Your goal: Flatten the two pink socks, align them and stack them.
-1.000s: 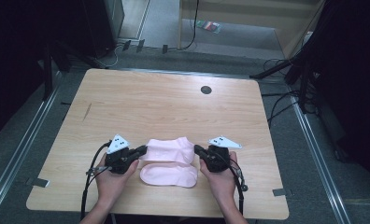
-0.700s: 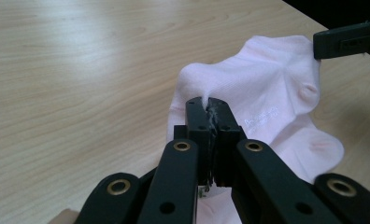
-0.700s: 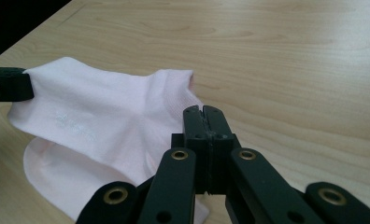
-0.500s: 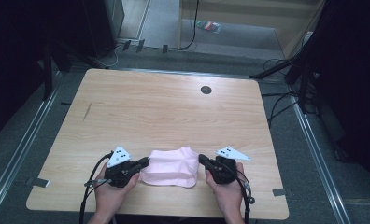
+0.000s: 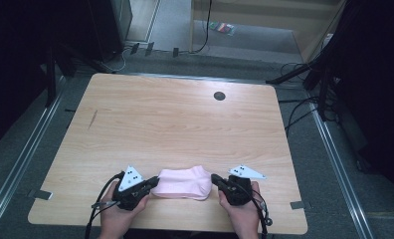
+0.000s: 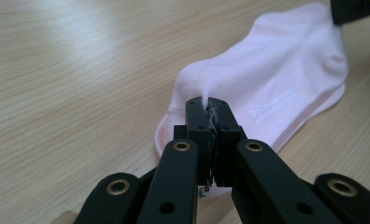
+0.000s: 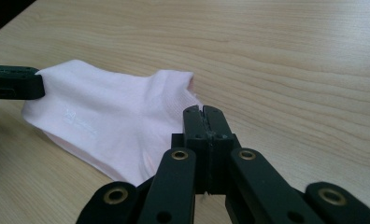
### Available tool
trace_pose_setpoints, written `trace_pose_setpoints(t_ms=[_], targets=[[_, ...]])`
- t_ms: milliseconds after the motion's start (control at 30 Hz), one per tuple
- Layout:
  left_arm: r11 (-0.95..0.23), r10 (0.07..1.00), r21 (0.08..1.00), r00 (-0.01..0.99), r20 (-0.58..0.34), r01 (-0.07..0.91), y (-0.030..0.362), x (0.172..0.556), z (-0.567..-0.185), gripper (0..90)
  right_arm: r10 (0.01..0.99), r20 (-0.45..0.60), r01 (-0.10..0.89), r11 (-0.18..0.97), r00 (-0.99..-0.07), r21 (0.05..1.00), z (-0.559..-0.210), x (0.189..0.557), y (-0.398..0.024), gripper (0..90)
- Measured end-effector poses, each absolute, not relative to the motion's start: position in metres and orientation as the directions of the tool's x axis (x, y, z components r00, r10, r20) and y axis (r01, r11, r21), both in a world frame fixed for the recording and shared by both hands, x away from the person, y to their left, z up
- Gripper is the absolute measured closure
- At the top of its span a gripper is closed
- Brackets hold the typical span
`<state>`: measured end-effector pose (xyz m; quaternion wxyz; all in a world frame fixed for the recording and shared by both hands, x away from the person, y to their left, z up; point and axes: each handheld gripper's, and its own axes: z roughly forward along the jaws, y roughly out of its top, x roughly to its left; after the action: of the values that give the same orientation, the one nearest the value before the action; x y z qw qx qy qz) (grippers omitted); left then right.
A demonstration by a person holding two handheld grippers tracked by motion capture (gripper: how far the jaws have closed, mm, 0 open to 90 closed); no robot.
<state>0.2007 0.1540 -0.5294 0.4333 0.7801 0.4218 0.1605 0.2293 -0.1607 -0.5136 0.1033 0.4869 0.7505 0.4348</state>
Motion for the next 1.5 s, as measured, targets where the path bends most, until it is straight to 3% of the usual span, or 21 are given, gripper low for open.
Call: trace_pose_setpoints(t_ms=[400,700,767,833,867,900,967,1000,1100,1267,1367,1433,1500], targets=[[-0.327,0.783,0.779,0.615,-0.094,0.535,0.152,0.207,-0.550,88.7,0.832,0.220,0.662,0.215,-0.509,0.718,-0.537,0.238,-0.154,90.0],[-0.309,0.783,0.815,0.617,-0.074,0.490,0.157,0.200,-0.542,87.1,0.818,0.229,0.638,0.203,-0.528,0.743,-0.526,0.230,-0.154,90.0],[-0.329,0.788,0.806,0.613,-0.053,0.492,0.156,0.201,-0.544,82.2,0.818,0.229,0.639,0.204,-0.527,0.742,-0.527,0.231,-0.154,90.0],[-0.349,0.785,0.791,0.618,-0.046,0.502,0.153,0.204,-0.549,69.1,0.819,0.235,0.649,0.205,-0.523,0.732,-0.530,0.233,-0.154,90.0],[-0.345,0.786,0.797,0.617,-0.043,0.495,0.154,0.203,-0.549,69.1,0.818,0.241,0.659,0.208,-0.523,0.723,-0.532,0.234,-0.154,88.8],[-0.334,0.781,0.811,0.623,-0.047,0.480,0.156,0.202,-0.547,61.6,0.819,0.252,0.660,0.192,-0.516,0.726,-0.535,0.236,-0.156,77.1],[-0.277,0.783,0.839,0.616,-0.085,0.468,0.163,0.202,-0.541,59.2,0.816,0.269,0.658,0.171,-0.511,0.733,-0.533,0.235,-0.159,72.8],[-0.184,0.775,0.866,0.610,-0.163,0.466,0.175,0.202,-0.536,60.4,0.813,0.275,0.650,0.159,-0.513,0.743,-0.531,0.234,-0.160,71.7],[-0.097,0.760,0.877,0.604,-0.240,0.471,0.184,0.204,-0.532,71.6,0.813,0.278,0.621,0.126,-0.512,0.774,-0.524,0.230,-0.159,74.5],[-0.219,0.772,0.803,0.602,-0.205,0.554,0.166,0.213,-0.544,82.0,0.762,0.286,0.611,0.176,-0.581,0.772,-0.527,0.226,-0.137,79.3],[-0.274,0.785,0.770,0.597,-0.168,0.577,0.161,0.215,-0.551,82.1,0.754,0.277,0.633,0.229,-0.596,0.740,-0.538,0.226,-0.124,80.3],[-0.327,0.800,0.763,0.593,-0.090,0.557,0.158,0.214,-0.551,79.3,0.769,0.260,0.649,0.251,-0.584,0.718,-0.544,0.226,-0.122,82.5],[-0.308,0.803,0.764,0.586,-0.111,0.567,0.160,0.215,-0.551,78.4,0.771,0.268,0.660,0.248,-0.577,0.709,-0.547,0.227,-0.125,85.4]])
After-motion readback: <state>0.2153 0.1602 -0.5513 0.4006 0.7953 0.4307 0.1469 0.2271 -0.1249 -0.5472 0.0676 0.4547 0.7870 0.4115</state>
